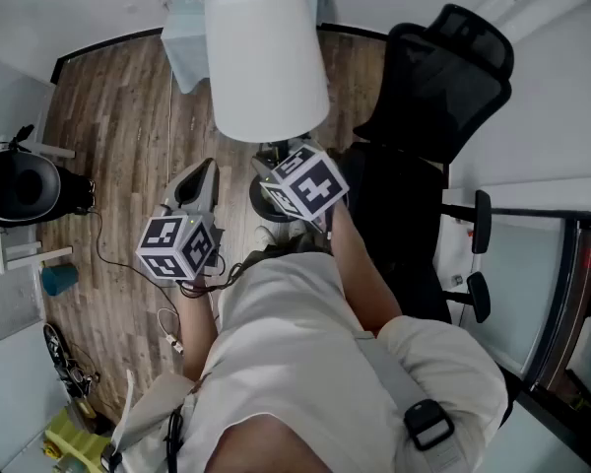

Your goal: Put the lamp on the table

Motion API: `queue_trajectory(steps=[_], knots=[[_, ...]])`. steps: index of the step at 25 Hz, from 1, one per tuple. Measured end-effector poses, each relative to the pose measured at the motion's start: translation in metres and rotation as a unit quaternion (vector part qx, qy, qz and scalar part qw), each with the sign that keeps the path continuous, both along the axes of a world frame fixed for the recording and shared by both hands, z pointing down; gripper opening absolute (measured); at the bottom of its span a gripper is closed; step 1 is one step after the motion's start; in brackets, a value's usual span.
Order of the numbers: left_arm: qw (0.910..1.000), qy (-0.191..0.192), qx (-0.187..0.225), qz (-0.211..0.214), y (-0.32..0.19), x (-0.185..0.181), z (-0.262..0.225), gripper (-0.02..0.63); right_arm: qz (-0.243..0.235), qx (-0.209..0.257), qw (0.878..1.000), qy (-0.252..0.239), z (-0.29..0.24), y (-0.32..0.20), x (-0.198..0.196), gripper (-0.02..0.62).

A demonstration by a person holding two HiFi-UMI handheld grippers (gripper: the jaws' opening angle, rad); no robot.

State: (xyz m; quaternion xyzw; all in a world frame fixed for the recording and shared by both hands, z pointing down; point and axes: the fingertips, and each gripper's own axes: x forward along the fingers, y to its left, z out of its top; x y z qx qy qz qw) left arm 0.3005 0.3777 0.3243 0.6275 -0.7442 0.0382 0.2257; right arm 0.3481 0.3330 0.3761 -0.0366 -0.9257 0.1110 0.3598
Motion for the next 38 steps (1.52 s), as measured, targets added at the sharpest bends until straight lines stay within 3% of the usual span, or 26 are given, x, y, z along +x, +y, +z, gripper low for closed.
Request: queue_trajectory(steps=[20, 38], knots=[[0.9999, 0.001, 0.001, -0.011, -0.031, -0.005, 0.000, 0.000, -0.013, 0.003, 1.000, -0.011, -0.006, -0.028, -0.010, 0.023], [0.9998, 0.015, 0.005, 0.014, -0.077, -0.108, 0.008, 0.000, 0.016, 0.011, 1.000, 0.000, -0.002, -0.072, -0.110, 0.023]])
